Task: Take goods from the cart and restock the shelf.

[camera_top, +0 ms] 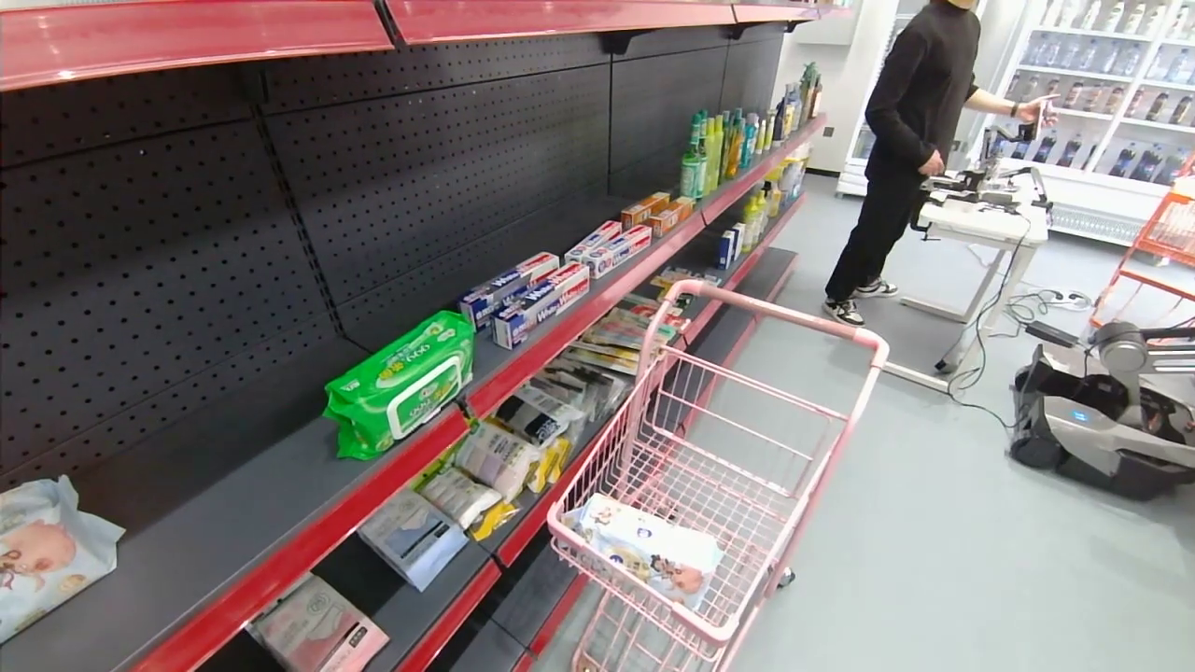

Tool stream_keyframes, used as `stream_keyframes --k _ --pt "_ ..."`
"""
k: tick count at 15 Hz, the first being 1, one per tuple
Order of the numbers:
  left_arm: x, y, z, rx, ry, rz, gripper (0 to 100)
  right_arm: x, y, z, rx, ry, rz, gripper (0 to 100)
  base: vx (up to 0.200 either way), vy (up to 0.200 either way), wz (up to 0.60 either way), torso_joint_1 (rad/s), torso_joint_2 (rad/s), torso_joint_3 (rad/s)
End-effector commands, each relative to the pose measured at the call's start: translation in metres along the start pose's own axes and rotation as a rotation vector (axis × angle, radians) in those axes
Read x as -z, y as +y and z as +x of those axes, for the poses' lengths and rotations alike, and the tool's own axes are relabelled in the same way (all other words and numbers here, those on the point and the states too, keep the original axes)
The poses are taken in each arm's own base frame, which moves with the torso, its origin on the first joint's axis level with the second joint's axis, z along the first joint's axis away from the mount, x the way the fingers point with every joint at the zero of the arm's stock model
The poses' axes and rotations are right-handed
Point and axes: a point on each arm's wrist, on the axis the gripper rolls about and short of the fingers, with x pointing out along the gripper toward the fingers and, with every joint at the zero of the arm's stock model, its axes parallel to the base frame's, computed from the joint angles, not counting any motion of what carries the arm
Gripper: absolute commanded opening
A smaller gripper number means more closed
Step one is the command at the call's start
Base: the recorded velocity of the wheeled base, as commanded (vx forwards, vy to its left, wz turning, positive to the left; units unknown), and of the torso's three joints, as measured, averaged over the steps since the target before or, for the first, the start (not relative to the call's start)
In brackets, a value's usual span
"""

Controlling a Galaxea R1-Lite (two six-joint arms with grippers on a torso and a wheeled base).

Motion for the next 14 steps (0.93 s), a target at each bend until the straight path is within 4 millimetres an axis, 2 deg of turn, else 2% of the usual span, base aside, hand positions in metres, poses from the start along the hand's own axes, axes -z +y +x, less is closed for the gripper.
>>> stream_keyframes --k 1,7,8,9,10,11,12,13,14 --pt "0.000 0.000 0.000 0.000 0.001 0.000 100 0.000 0.000 0.000 -0.001 -0.001 -0.001 100 0.000 0.000 0.00 0.000 0.00 0.000" --pt "0.000 0.000 0.000 0.000 0.001 0.000 100 -0.001 0.000 0.000 -0.001 -0.005 0.016 100 0.000 0.000 0.00 0.000 0.00 0.000" --pt "0.000 0.000 0.000 0.000 0.001 0.000 100 -0.059 0.000 -0.001 -0.040 -0.049 0.018 100 0.000 0.000 0.00 0.000 0.00 0.000" --pt "0.000 0.000 0.000 0.000 0.001 -0.002 100 -0.110 0.000 0.014 -0.020 -0.035 0.058 100 0.000 0.000 0.00 0.000 0.00 0.000" --pt "0.000 0.000 0.000 0.000 0.001 0.000 100 -0.175 -0.002 0.044 0.083 -0.032 0.112 100 0.000 0.000 0.00 0.000 0.00 0.000" --pt "0.000 0.000 0.000 0.000 0.001 0.000 100 -0.188 -0.003 0.069 0.116 0.059 0.066 100 0.000 0.000 0.00 0.000 0.00 0.000" --pt "0.000 0.000 0.000 0.000 0.001 0.000 100 -0.184 -0.003 0.080 0.108 0.117 0.038 100 0.000 0.000 0.00 0.000 0.00 0.000" --pt "0.000 0.000 0.000 0.000 0.001 -0.002 100 -0.163 -0.004 0.119 0.093 0.290 0.033 100 0.000 0.000 0.00 0.000 0.00 0.000" --pt "0.000 0.000 0.000 0.000 0.001 -0.002 100 -0.154 -0.005 0.139 0.086 0.365 0.032 100 0.000 0.000 0.00 0.000 0.00 0.000"
